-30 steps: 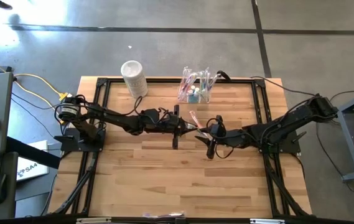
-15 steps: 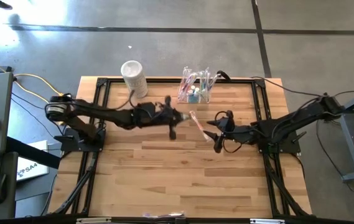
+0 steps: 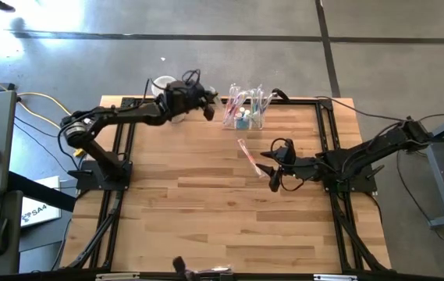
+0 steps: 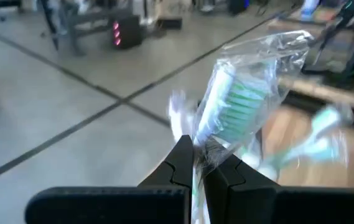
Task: Pick & Place toothbrushing station
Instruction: Put the green toothbrush into the transparent organizer
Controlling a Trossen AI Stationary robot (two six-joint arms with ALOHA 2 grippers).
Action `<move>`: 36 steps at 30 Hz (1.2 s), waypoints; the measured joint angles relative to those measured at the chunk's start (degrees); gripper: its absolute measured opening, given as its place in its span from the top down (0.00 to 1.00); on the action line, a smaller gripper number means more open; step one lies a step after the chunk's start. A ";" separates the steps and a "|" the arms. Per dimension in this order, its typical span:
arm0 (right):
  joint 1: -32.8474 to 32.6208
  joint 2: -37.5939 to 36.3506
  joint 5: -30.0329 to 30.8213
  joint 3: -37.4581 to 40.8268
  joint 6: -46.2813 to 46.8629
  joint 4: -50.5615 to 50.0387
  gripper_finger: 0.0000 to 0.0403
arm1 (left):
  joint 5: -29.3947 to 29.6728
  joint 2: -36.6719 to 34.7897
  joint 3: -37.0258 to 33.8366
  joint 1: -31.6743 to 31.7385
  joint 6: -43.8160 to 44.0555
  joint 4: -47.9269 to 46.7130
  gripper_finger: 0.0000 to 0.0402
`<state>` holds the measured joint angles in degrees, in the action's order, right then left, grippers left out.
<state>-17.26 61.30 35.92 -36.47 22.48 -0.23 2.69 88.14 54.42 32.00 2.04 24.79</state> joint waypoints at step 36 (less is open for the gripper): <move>0.00 0.02 -1.34 0.00 1.31 -0.39 0.49 | -11.16 15.73 18.12 1.50 -2.27 -21.66 0.99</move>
<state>-17.26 61.32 34.58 -36.47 23.79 -0.62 -8.47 103.87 72.53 33.50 -0.23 3.14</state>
